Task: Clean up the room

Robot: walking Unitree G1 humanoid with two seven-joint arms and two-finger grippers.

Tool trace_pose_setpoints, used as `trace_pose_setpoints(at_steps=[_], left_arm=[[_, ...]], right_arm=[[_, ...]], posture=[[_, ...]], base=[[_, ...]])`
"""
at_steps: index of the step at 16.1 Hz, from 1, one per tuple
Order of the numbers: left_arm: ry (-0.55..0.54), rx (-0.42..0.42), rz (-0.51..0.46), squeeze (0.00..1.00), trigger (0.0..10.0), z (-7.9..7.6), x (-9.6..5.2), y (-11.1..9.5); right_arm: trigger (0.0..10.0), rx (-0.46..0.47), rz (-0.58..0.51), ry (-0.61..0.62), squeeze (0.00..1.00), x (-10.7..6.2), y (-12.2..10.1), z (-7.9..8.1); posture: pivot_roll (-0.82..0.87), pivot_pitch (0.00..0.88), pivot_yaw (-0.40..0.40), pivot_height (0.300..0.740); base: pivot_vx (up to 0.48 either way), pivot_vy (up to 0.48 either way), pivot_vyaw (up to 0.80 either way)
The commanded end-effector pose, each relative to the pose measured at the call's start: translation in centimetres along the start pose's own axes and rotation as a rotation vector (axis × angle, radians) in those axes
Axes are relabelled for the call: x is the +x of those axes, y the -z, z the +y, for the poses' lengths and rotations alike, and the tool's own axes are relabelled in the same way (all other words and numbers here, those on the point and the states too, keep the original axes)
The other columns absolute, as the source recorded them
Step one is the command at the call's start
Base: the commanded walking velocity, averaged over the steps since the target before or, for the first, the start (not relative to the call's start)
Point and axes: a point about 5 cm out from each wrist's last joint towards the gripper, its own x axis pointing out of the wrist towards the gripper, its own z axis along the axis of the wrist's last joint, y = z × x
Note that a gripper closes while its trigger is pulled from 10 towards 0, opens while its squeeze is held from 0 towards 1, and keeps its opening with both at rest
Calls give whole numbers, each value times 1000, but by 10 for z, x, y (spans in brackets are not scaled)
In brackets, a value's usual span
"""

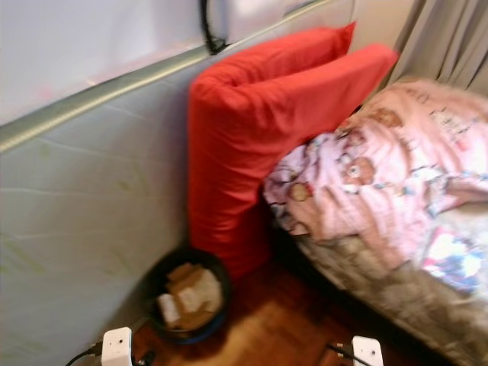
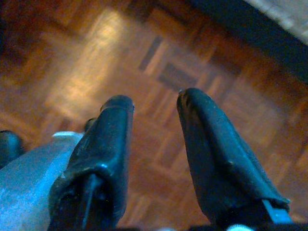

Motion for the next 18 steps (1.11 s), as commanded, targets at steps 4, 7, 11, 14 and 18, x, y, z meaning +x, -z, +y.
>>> trace_pose_setpoints(at_steps=[4,7,11,14,18], left_arm=[[64,308,80,0,10000,33,7,-26],[63,299,79,0,10000,33,7,-27],[52,263,79,0,10000,33,7,-27],[48,261,79,0,10000,33,7,-27],[43,246,83,0,10000,33,7,-27]], right_arm=[[10000,52,-83,-149,0,8,-42,43],[10000,50,-86,-148,0,8,-44,42],[10000,47,-88,-148,0,8,-45,42],[10000,48,-89,-148,0,9,-45,42],[10000,49,-90,-149,0,9,-46,43]], posture=[[-5,0,10,740],[-4,0,8,740],[-1,0,3,740],[0,0,3,740],[-2,0,3,740]], base=[[0,-405,0],[0,-401,0],[0,-383,0],[0,-364,0],[0,-250,0]])
